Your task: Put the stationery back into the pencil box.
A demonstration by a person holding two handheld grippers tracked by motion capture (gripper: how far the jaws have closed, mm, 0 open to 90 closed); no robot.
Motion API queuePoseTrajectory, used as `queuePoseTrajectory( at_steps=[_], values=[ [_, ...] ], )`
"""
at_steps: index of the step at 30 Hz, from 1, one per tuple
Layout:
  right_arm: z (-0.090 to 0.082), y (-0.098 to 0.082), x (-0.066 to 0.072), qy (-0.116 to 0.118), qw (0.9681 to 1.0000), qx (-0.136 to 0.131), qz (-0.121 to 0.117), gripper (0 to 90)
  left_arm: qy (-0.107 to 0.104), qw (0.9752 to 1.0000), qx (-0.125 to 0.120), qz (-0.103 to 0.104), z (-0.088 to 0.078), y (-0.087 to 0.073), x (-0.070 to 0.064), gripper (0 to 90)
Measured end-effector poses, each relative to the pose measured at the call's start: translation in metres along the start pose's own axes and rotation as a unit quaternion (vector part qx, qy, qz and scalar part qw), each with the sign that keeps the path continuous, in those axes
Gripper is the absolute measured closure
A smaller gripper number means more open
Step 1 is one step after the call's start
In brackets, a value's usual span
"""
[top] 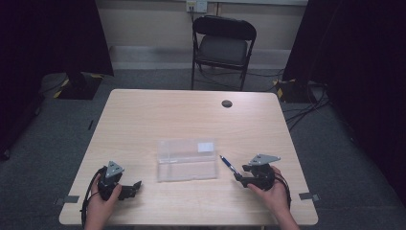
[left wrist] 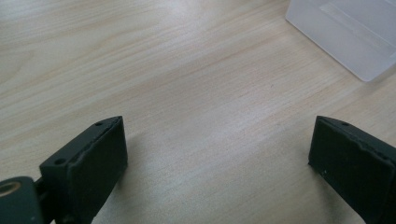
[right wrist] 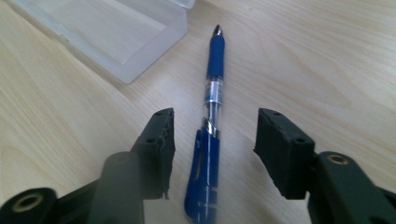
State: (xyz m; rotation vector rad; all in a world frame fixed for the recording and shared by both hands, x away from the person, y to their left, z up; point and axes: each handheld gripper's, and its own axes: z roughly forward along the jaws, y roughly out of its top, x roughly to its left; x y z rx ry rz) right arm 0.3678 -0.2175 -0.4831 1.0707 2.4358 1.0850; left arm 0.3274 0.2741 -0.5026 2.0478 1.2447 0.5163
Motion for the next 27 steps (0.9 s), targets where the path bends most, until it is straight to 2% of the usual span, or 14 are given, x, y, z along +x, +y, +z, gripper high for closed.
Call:
queuePoseTrajectory(
  at_steps=[4, 5, 10, 17, 21, 27],
  values=[
    [0.007, 0.004, 0.004, 0.008, 0.9999, 0.009, -0.004, 54.6, 0.000, 1.0000, 0.000, 0.000, 0.000, 0.000, 0.000, 4.0],
    [0.008, 0.005, 0.005, 0.003, 1.0000, 0.008, -0.005, 55.8, 0.000, 1.0000, 0.000, 0.000, 0.000, 0.000, 0.000, 3.9],
    [0.011, 0.006, 0.007, -0.005, 0.9999, 0.005, 0.011, 59.3, 0.000, 1.0000, 0.000, 0.000, 0.000, 0.000, 0.000, 4.0],
    [0.014, 0.009, 0.006, -0.008, 0.9998, 0.009, 0.014, 62.6, 0.000, 1.0000, 0.000, 0.000, 0.000, 0.000, 0.000, 3.9],
    [0.017, 0.010, 0.009, -0.014, 0.9997, 0.021, -0.001, 62.6, 0.003, 1.0000, 0.000, 0.001, 0.000, 0.000, 0.000, 3.5],
    [0.018, 0.010, 0.008, -0.012, 0.9997, 0.023, 0.001, 63.5, 0.003, 1.0000, 0.000, 0.001, 0.000, 0.000, 0.000, 3.5]
  ],
)
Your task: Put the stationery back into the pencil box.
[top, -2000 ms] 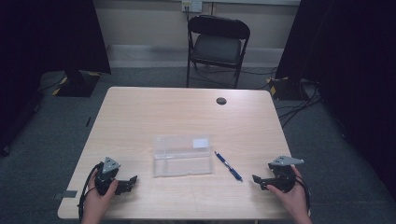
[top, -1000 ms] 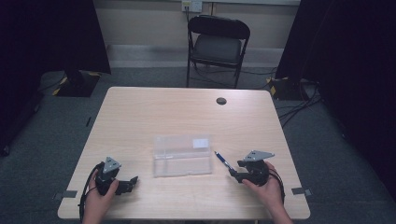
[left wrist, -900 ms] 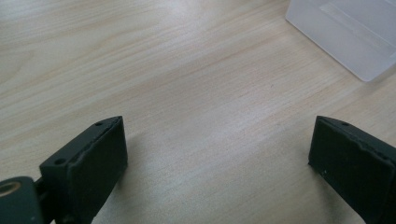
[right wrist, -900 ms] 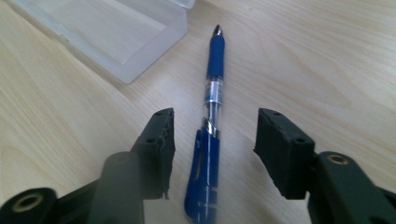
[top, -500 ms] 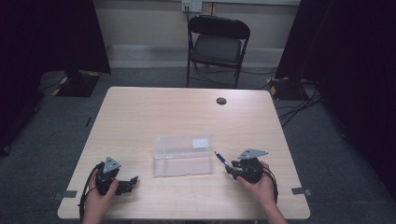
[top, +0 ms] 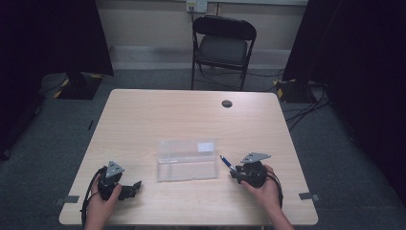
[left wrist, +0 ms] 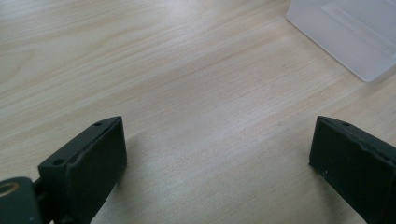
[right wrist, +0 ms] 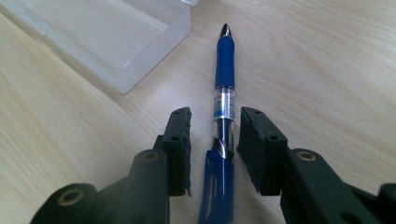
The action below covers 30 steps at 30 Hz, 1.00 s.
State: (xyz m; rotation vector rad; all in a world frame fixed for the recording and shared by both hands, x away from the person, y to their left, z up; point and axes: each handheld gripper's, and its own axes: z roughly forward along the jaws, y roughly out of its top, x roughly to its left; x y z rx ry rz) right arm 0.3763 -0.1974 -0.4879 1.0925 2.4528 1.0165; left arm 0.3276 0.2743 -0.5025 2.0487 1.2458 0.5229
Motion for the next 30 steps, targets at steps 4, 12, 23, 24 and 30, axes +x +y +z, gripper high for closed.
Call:
queuePoseTrajectory(
  at_steps=[4, 12, 23, 24, 30],
  values=[
    [0.0003, 0.0005, -0.0013, -0.001, 1.0000, 0.000, 0.008, 65.5, 0.000, 1.0000, 0.000, 0.000, 0.0001, -0.0001, 0.0000, 3.5],
    [0.0006, 0.0022, 0.0000, -0.011, 0.9998, 0.007, 0.017, 68.6, 0.000, 1.0000, 0.000, 0.000, 0.0000, 0.0000, 0.0000, 3.5],
    [-0.0014, 0.0023, -0.0049, -0.004, 0.9999, 0.015, 0.005, 77.0, 0.000, 1.0000, 0.000, 0.000, 0.0001, -0.0001, 0.0000, 3.5],
    [-0.0014, 0.0023, -0.0049, -0.004, 0.9999, 0.015, 0.005, 77.0, 0.000, 1.0000, 0.000, 0.000, 0.0001, -0.0001, 0.0000, 3.5],
    [-0.0039, 0.0011, -0.0045, 0.003, 0.9998, 0.019, 0.002, 70.4, 0.000, 1.0000, -0.001, 0.000, 0.0001, -0.0001, 0.0000, 3.5]
  ],
)
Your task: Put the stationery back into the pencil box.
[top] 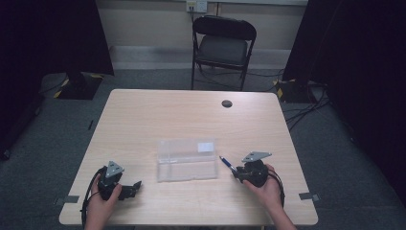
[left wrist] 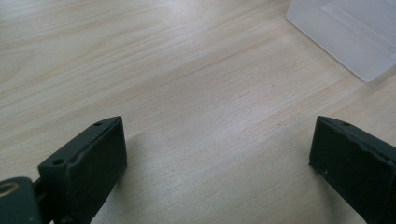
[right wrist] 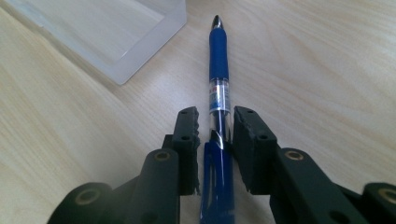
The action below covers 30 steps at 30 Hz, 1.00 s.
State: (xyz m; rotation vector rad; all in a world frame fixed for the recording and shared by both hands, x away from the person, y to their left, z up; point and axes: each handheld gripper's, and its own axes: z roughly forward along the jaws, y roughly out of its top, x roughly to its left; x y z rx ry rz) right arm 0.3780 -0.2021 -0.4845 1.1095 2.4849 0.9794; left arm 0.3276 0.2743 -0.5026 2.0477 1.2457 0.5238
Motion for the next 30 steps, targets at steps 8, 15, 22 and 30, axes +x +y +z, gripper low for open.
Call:
queuePoseTrajectory(
  at_steps=[8, 15, 22, 30],
  values=[
    [-0.005, -0.005, -0.003, 0.002, 1.0000, 0.001, 0.002, 75.9, 0.000, 1.0000, 0.000, 0.000, 0.000, 0.000, 0.000, 3.5],
    [-0.005, -0.002, -0.003, -0.001, 0.9999, 0.011, -0.007, 77.1, -0.001, 1.0000, 0.000, -0.002, 0.000, 0.000, 0.000, 3.5],
    [-0.005, -0.004, -0.005, 0.007, 1.0000, 0.005, 0.003, 77.2, 0.003, 1.0000, -0.003, -0.008, -0.001, -0.001, -0.002, 4.9],
    [-0.005, -0.006, -0.007, 0.012, 0.9999, -0.001, 0.010, 77.2, -0.049, 0.9985, -0.005, 0.025, -0.003, 0.011, -0.032, 17.7]
  ],
)
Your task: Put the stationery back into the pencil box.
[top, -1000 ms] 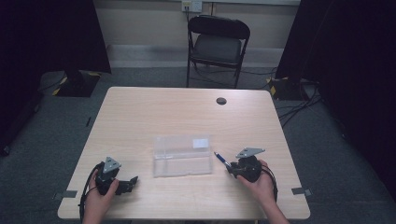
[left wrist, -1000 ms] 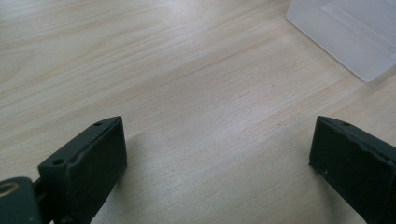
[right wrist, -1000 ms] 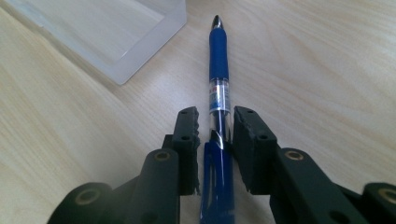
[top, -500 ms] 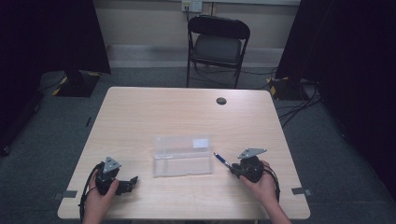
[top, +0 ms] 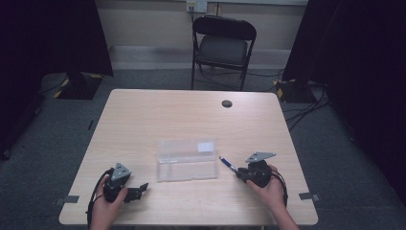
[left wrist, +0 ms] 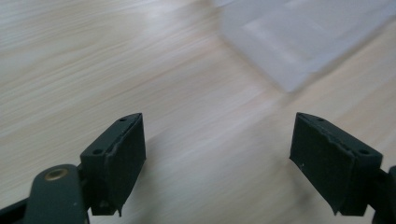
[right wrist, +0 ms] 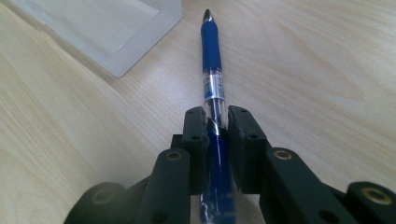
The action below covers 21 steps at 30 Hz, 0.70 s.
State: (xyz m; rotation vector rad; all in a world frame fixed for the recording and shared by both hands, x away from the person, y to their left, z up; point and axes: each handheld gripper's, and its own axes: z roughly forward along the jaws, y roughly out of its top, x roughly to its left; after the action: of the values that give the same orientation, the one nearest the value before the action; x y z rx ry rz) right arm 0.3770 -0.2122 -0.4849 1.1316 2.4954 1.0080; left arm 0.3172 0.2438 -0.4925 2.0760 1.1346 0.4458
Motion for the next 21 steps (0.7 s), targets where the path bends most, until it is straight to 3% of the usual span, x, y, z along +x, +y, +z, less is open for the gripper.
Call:
queuePoseTrajectory(
  at_steps=[2, 4, 5, 8, 11, 12, 13, 15, 16, 18, 19, 21],
  values=[
    [0.000, 0.000, 0.000, 0.001, 1.0000, 0.000, -0.001, 77.2, -0.006, 0.9999, -0.007, 0.008, 0.003, 0.006, -0.009, 16.7],
    [0.000, 0.000, -0.001, 0.000, 1.0000, 0.001, -0.001, 77.2, -0.025, 0.9994, -0.016, -0.018, 0.004, 0.016, -0.016, 17.7],
    [0.000, 0.000, -0.001, 0.002, 1.0000, -0.001, -0.002, 77.1, -0.042, 0.9987, -0.023, -0.016, 0.006, 0.020, -0.020, 18.3],
    [0.000, 0.000, -0.001, 0.004, 1.0000, -0.002, -0.001, 77.1, -0.046, 0.9985, -0.028, -0.008, 0.007, 0.025, -0.025, 18.2],
    [0.000, 0.000, -0.001, 0.004, 1.0000, -0.001, -0.002, 77.1, -0.020, 0.9994, -0.028, -0.007, 0.011, 0.035, -0.026, 25.3],
    [0.000, 0.000, -0.001, 0.004, 1.0000, -0.001, -0.002, 77.1, -0.020, 0.9994, -0.028, -0.007, 0.011, 0.035, -0.026, 29.3],
    [0.000, 0.000, -0.001, 0.004, 1.0000, -0.002, -0.002, 77.1, 0.003, 0.9990, -0.030, -0.033, 0.014, 0.038, -0.018, 33.7],
    [0.000, 0.000, -0.001, 0.004, 1.0000, -0.002, -0.002, 77.1, -0.001, 0.9979, -0.030, -0.058, 0.018, 0.039, -0.012, 35.2],
    [0.000, 0.000, -0.001, 0.004, 1.0000, -0.002, -0.002, 77.1, -0.001, 0.9979, -0.030, -0.058, 0.018, 0.039, -0.012, 36.7],
    [0.000, 0.000, 0.000, 0.001, 1.0000, -0.001, -0.004, 77.1, 0.000, 0.9977, -0.015, -0.066, 0.025, 0.042, -0.012, 41.7],
    [0.001, 0.000, 0.000, -0.002, 1.0000, -0.003, -0.008, 77.1, 0.005, 0.9964, -0.006, -0.085, 0.032, 0.045, -0.014, 43.6],
    [0.000, 0.000, 0.000, -0.003, 1.0000, -0.001, -0.007, 77.0, 0.015, 0.9964, 0.005, -0.084, 0.038, 0.047, -0.014, 50.1]
  ],
)
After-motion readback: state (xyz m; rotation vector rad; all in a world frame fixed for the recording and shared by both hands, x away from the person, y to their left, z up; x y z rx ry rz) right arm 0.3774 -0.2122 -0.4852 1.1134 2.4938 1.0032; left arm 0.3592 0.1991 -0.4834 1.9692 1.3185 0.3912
